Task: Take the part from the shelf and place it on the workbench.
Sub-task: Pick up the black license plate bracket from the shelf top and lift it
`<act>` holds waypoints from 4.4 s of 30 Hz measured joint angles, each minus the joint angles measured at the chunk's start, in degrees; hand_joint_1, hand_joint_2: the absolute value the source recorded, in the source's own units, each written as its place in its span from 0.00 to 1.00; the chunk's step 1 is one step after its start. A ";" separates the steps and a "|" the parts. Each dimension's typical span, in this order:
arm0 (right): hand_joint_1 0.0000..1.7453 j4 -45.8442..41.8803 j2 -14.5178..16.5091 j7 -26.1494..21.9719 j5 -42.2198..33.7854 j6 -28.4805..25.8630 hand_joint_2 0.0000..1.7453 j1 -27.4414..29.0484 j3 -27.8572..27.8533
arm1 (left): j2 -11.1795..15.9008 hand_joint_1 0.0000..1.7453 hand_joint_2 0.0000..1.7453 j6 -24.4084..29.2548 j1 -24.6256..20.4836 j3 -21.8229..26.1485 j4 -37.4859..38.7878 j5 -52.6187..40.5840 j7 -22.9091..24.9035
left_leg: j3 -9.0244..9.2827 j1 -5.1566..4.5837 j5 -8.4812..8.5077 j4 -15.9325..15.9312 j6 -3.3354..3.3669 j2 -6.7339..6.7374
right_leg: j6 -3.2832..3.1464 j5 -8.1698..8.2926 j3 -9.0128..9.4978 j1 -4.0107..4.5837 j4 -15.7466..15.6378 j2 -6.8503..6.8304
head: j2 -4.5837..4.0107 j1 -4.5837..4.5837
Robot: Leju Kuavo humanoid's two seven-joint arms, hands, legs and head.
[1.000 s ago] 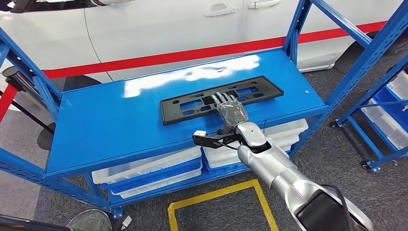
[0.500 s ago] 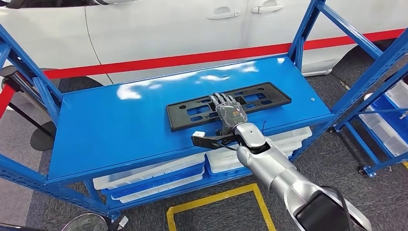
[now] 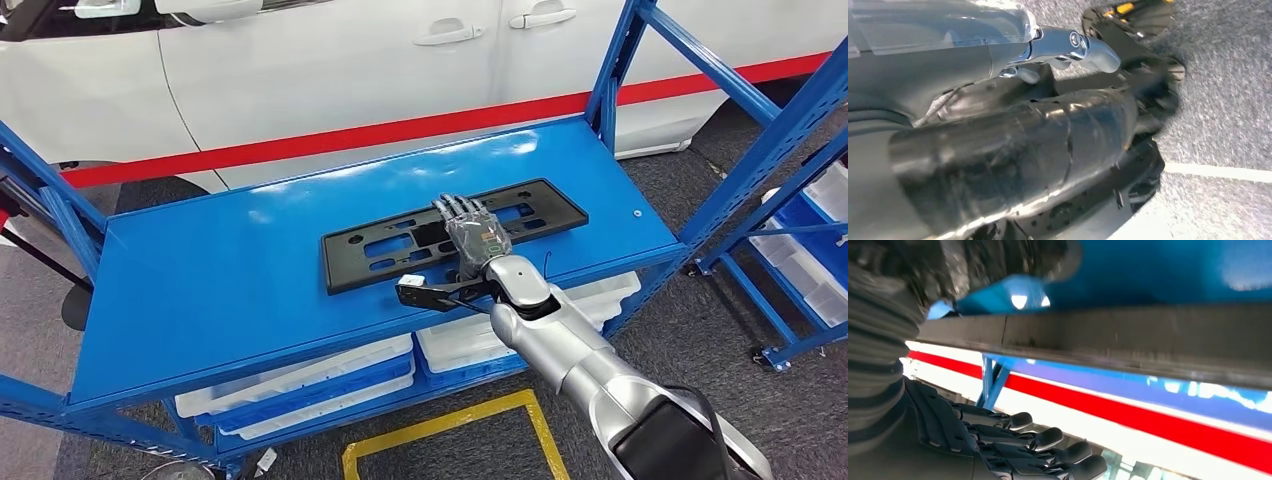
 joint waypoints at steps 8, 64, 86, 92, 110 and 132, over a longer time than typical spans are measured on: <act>0.94 -0.14 0.07 -0.91 -1.04 0.98 1.00 0.38 0.00 | 0.01 0.00 0.00 0.77 0.13 -1.37 0.00 0.51 -1.52 | 4.92 -0.25 9.39 -15.61 1.03 -0.13 | 1.04 -1.59 1.02 0.53 0.56 0.39 | 0.00 0.08; 0.97 -13.36 -2.91 -14.42 -14.96 7.15 1.00 1.04 -2.10 | 0.92 0.00 0.00 1.69 1.74 -5.31 -1.90 -0.51 -8.42 | 4.82 -0.68 9.21 -15.35 1.84 -0.34 | 1.91 -1.39 1.37 0.17 -0.17 0.07 | 0.00 0.10; 0.97 -34.61 -9.95 -14.35 -18.48 9.16 1.00 3.34 -6.91 | 1.08 0.00 0.00 1.11 2.60 -7.18 -1.88 -1.36 -9.86 | 5.83 -0.49 8.16 -15.28 2.09 -0.44 | 2.37 -0.79 -0.19 0.12 1.35 -0.19 | 0.00 0.10; 0.97 -35.23 -10.01 -14.35 -18.48 9.16 1.00 3.39 -6.93 | 1.15 0.00 0.00 1.08 2.62 -7.22 -1.88 -1.37 -9.87 | 1.47 -0.18 2.07 -4.96 0.38 -0.36 | 0.31 -0.61 0.03 -0.14 0.51 -0.20 | 0.00 -0.01; 0.97 -35.15 -10.64 -16.57 -19.18 9.43 1.00 4.12 -6.95 | 1.37 0.00 0.00 0.35 2.52 -8.16 -1.86 -1.91 -10.14 | 4.67 -0.53 10.03 -16.03 3.79 -0.10 | 2.61 -10.50 -5.74 0.14 16.78 -0.08 | 0.00 0.20; 0.97 -48.18 -14.19 -21.96 -24.62 15.48 1.00 8.80 -8.14 | 2.82 0.00 0.00 -0.72 2.34 -10.07 -1.68 -3.69 -12.35 | 10.91 -0.88 3.22 -13.76 1.90 -0.33 | 0.08 2.91 -4.33 0.86 1.36 -0.37 | 0.00 0.10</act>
